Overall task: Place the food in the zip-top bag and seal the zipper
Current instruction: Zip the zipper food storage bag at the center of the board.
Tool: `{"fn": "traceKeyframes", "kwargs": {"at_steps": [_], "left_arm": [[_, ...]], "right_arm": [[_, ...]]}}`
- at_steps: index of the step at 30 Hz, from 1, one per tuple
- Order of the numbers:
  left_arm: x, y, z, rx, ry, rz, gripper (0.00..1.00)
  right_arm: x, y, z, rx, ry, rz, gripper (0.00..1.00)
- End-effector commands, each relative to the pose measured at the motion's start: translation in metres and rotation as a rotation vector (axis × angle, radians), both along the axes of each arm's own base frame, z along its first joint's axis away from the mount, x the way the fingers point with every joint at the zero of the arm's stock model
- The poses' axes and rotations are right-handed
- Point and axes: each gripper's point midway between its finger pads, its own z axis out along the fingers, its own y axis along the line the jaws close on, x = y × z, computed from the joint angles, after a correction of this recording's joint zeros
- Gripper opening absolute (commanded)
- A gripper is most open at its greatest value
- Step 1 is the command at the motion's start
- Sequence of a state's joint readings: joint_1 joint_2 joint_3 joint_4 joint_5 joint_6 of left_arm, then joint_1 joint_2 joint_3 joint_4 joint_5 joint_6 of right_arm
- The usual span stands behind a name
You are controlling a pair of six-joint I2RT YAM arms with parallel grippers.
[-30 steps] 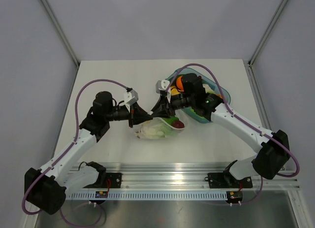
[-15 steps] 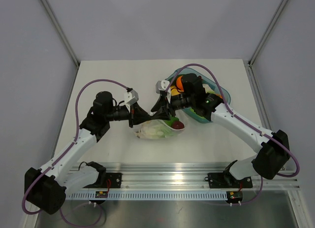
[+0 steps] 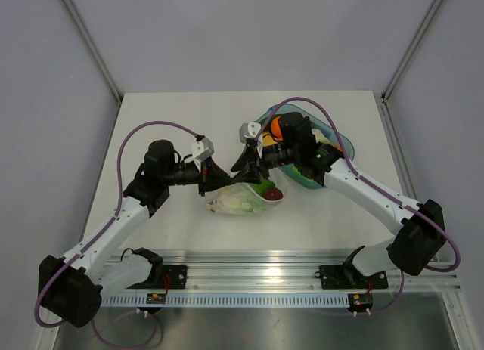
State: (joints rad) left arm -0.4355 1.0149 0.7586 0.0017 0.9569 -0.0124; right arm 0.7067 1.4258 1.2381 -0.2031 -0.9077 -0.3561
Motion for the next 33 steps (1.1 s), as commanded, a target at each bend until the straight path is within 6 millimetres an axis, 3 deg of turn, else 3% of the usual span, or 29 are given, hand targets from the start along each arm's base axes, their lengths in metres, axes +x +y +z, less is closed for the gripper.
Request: {"fn": "traceKeyframes", "kwargs": {"at_steps": [1, 4, 5, 8, 9, 17, 33], "left_arm": [[0.003, -0.003, 0.013, -0.026, -0.061, -0.009, 0.0], [0.004, -0.003, 0.013, -0.026, -0.061, -0.007, 0.0], [0.004, -0.003, 0.013, -0.026, -0.063, -0.007, 0.0], [0.003, -0.003, 0.014, -0.028, -0.065, -0.009, 0.0], [0.003, -0.003, 0.015, -0.029, -0.067, -0.009, 0.0], [0.002, 0.002, 0.017, -0.022, -0.11, 0.024, 0.0], [0.014, 0.012, 0.018, 0.005, -0.151, 0.131, 0.0]], "right_arm": [[0.002, 0.003, 0.029, 0.063, -0.059, 0.006, 0.4], [0.003, 0.003, 0.027, 0.06, -0.054, 0.007, 0.29], [0.003, 0.003, 0.027, 0.06, -0.054, 0.006, 0.19], [0.002, 0.002, 0.026, 0.056, -0.054, 0.008, 0.01], [0.002, 0.001, 0.024, 0.05, -0.049, 0.007, 0.0], [-0.003, -0.011, 0.0, -0.013, -0.048, -0.028, 0.0], [-0.01, -0.048, -0.024, -0.094, -0.094, -0.165, 0.0]]}}
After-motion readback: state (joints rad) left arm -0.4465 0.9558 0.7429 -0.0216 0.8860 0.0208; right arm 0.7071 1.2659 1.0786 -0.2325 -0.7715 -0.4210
